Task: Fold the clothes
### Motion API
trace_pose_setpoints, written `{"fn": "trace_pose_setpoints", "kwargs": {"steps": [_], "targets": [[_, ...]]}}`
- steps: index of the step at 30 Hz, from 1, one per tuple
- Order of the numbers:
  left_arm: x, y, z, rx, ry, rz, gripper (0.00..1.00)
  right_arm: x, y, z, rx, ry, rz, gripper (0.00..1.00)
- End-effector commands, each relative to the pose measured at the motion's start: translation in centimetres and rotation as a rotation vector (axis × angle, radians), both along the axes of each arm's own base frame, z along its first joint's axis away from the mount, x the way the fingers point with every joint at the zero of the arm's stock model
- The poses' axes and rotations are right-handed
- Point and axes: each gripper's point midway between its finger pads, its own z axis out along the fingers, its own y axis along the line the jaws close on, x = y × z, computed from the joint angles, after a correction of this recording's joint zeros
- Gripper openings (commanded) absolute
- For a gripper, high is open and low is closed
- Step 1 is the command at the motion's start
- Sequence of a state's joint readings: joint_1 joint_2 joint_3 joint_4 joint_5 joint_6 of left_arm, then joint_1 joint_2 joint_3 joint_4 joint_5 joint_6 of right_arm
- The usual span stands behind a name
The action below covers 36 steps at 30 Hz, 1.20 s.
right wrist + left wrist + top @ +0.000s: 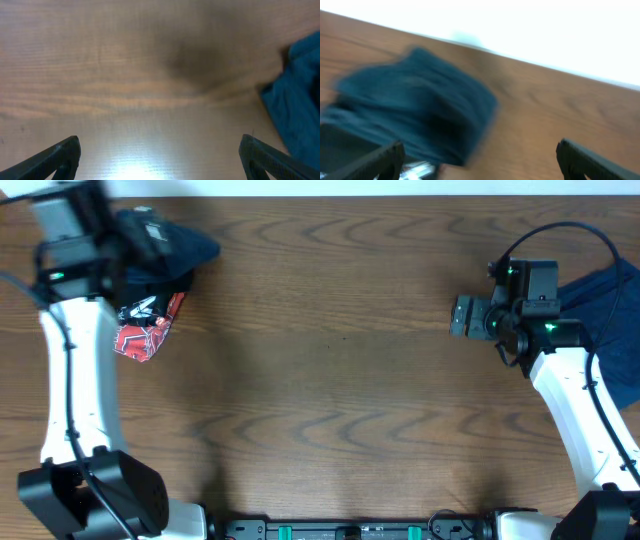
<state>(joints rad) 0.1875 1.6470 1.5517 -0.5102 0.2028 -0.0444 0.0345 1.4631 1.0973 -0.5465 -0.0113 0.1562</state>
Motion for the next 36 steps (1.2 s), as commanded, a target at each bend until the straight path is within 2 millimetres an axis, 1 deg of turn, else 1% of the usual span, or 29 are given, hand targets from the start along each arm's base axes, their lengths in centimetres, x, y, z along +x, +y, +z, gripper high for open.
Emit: {"fn": "trace_pose_setpoints", "kwargs": {"steps": [1, 3, 4, 6, 8, 10, 12, 15, 18, 19, 20, 23, 25, 28, 31, 33, 36], "targets": [[-1.1, -4.9, -2.6, 0.025, 0.116, -0.125, 0.98, 1.0, 0.0, 1.6, -0.008, -0.074, 0.017, 0.99], [-2.7, -7.5, -4.0, 0.028, 0.206, -0.179, 0.98, 1.6, 0.1, 2.2, -0.019, -0.11, 0.032, 0.99], [-3.6, -8.5, -4.7, 0.039, 0.253, -0.196, 0.98, 1.7, 0.0, 2.3, -0.027, -0.116, 0.04, 0.99], [-5.6, -9.6, -6.1, 0.074, 0.35, -0.212, 0.98, 1.4, -0.1, 2.4, -0.034, -0.103, 0.044, 0.99], [-7.6, -10.1, -6.9, 0.088, 0.434, -0.227, 0.98, 0.6, -0.1, 2.5, -0.034, -0.081, 0.044, 0.99], [-9.8, -10.2, -7.2, 0.076, 0.509, -0.22, 0.98, -0.5, -0.3, 3.1, -0.042, -0.07, 0.037, 0.99], [-11.8, -9.9, -7.0, 0.067, 0.565, -0.209, 0.98, -1.7, -0.7, 4.2, -0.053, -0.076, 0.021, 0.99], [-14.2, -9.6, -5.6, 0.067, 0.585, -0.205, 0.98, -3.7, -1.5, 6.7, -0.068, -0.117, -0.028, 0.99], [-15.9, -9.3, -3.3, 0.076, 0.525, -0.198, 0.98, -5.8, -1.8, 9.2, -0.06, -0.17, -0.056, 0.99], [-16.5, -9.3, -2.0, 0.077, 0.47, -0.197, 0.98, -6.7, -1.8, 10.0, -0.051, -0.19, -0.066, 0.99], [-16.8, -9.2, -1.2, 0.078, 0.432, -0.195, 0.98, -7.4, -1.8, 10.6, -0.047, -0.207, -0.069, 0.99], [-18.0, -9.1, 1.4, 0.082, 0.26, -0.19, 0.98, -9.4, -2.1, 12.2, -0.04, -0.269, -0.087, 0.99], [-19.3, -9.0, 2.7, 0.084, 0.15, -0.186, 0.98, -10.8, -2.4, 12.8, -0.041, -0.309, -0.109, 0.99], [-21.7, -8.9, 3.6, 0.086, 0.004, -0.181, 0.98, -13.1, -2.5, 12.8, -0.027, -0.363, -0.124, 0.99], [-24.2, -8.7, 3.9, 0.088, -0.122, -0.175, 0.98, -15.3, -2.5, 11.8, -0.022, -0.402, -0.122, 0.99], [-25.6, -8.6, 4.2, 0.088, -0.196, -0.172, 0.98, -16.4, -2.5, 11.0, -0.019, -0.423, -0.123, 0.99], [-27.2, -8.7, 4.8, 0.083, -0.272, -0.177, 0.98, -17.2, -2.2, 10.0, -0.004, -0.429, -0.107, 0.99]]}}
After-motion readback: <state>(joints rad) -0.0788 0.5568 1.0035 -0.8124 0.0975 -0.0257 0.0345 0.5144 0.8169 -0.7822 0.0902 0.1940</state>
